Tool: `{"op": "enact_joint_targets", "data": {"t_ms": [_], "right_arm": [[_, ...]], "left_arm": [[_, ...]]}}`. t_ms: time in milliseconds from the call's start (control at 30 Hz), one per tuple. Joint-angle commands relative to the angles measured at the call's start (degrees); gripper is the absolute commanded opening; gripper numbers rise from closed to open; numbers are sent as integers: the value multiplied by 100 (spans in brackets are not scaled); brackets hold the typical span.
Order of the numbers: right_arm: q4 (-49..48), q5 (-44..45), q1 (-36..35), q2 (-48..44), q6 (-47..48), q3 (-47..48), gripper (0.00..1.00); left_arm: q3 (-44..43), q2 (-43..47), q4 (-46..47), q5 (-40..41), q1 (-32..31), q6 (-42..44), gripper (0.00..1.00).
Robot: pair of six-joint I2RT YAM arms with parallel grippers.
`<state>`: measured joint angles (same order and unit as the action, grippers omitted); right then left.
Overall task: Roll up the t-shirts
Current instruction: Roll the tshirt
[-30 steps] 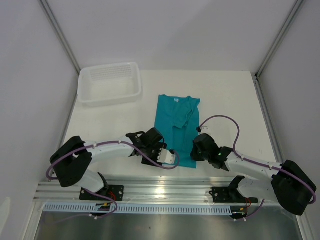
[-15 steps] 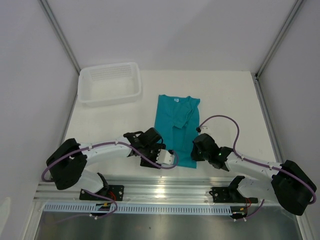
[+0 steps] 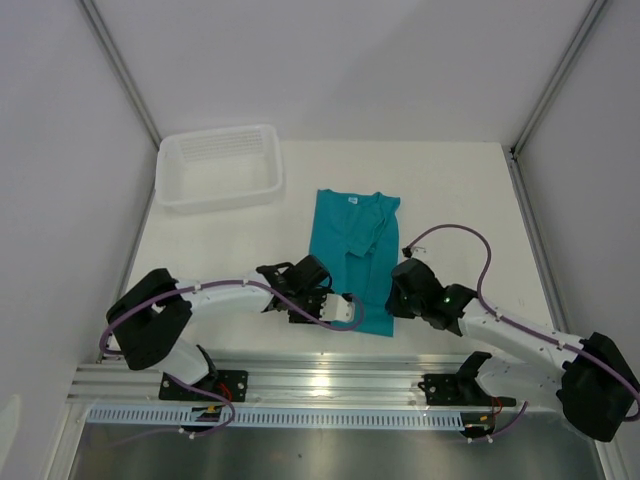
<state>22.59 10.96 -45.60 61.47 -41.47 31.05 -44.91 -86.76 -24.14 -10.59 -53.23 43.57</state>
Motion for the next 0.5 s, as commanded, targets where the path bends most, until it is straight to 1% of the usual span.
{"op": "enact_joint_targets", "data": {"t_ms": [0, 67, 100, 167, 200, 233, 300, 333, 467], "right_arm": [[1096, 144, 34, -267, -1046, 419, 19], [1195, -181, 34, -425, -1257, 324, 21], [1308, -269, 25, -478, -1571, 262, 22], [1388, -445, 17, -618, -1828, 26, 23], [1380, -454, -27, -810, -2151, -89, 22], [1310, -437, -141, -934, -2337, -221, 23], [978, -393, -229, -1250, -2872, -632, 28], [880, -376, -247, -1321, -3014, -748, 30], [204, -340, -317, -1402, -3393, -1144, 34]], "left_arm": [[105, -95, 67, 119, -29, -138, 40], [148, -43, 94, 119, -29, -147, 38], [157, -34, 94, 110, -29, -156, 38], [184, 10, 111, 118, -29, -182, 40], [201, 27, 120, 127, -29, -200, 42], [228, 45, 129, 136, -29, -235, 46], [280, 106, 173, 145, -29, -253, 50], [315, 133, 173, 154, -29, -261, 52], [386, 177, 173, 171, -29, -305, 54]]}}
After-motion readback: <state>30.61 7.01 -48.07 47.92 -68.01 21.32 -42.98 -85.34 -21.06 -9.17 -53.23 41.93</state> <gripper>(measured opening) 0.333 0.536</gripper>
